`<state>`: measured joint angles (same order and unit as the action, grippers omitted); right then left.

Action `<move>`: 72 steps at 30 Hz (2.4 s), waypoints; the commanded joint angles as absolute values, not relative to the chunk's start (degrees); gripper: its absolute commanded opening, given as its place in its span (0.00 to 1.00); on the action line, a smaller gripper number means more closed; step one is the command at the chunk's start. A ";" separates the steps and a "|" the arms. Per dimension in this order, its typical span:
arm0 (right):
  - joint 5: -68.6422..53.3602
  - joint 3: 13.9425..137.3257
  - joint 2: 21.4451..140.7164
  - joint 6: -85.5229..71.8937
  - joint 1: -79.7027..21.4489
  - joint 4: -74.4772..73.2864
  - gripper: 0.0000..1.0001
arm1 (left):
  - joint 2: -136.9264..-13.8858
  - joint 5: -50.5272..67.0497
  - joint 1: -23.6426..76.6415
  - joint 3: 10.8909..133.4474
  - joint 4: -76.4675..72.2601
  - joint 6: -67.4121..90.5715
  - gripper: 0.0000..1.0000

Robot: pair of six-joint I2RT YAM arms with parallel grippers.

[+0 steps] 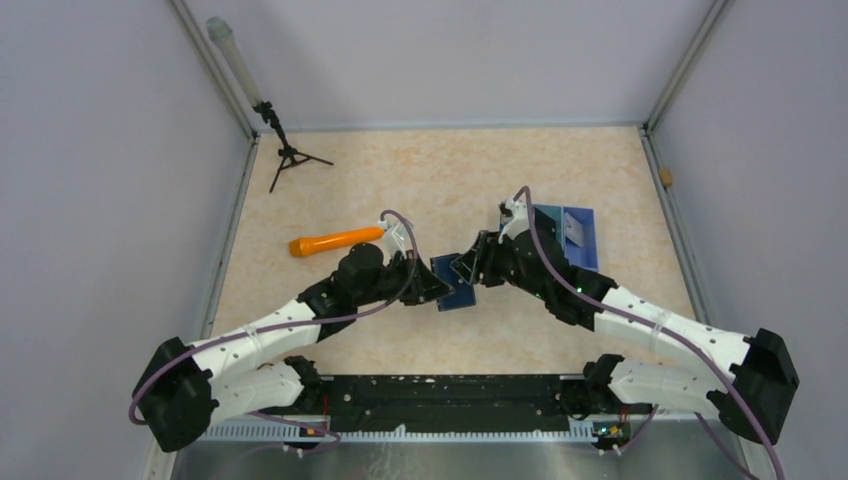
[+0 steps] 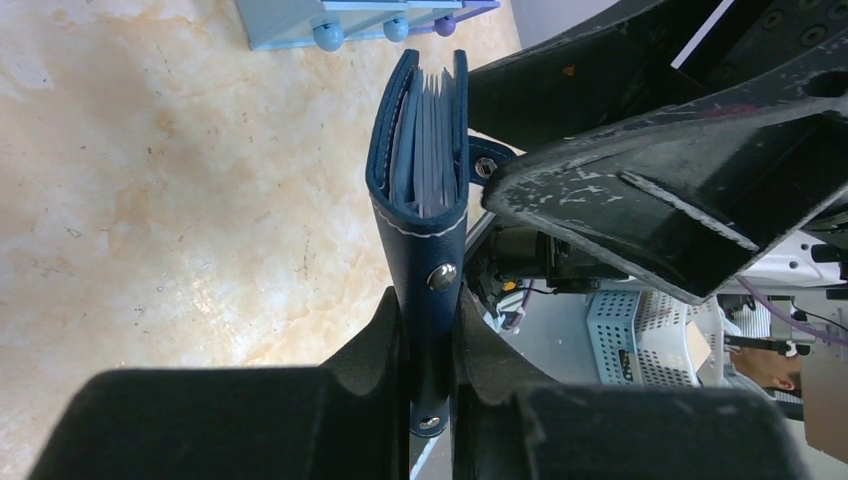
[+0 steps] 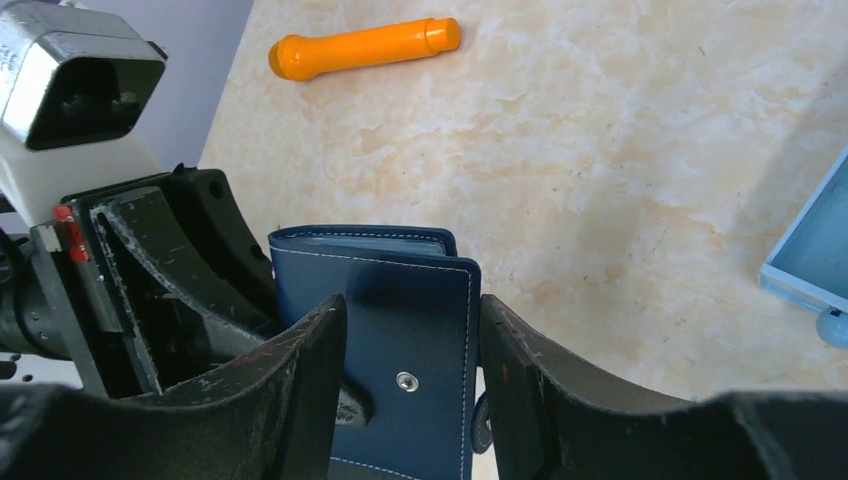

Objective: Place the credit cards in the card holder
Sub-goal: Close the card holder at the corner of the board.

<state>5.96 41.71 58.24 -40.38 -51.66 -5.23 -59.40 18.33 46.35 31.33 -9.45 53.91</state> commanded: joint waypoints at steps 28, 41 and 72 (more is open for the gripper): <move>6.70 47.06 64.43 -43.55 -56.30 -2.62 0.44 | -62.71 19.61 46.45 30.37 -16.61 55.27 0.20; -3.11 45.06 51.74 -28.45 -51.84 -8.26 0.71 | -60.61 23.16 45.43 33.93 -1.67 45.25 0.00; -12.69 41.68 58.59 -23.27 -51.68 -12.54 0.26 | -62.67 30.79 43.86 39.05 7.95 40.87 0.00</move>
<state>-11.42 42.30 57.93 -23.55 -51.94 -16.10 -62.54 29.39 44.23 36.56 9.19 41.80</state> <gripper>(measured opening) 0.297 0.239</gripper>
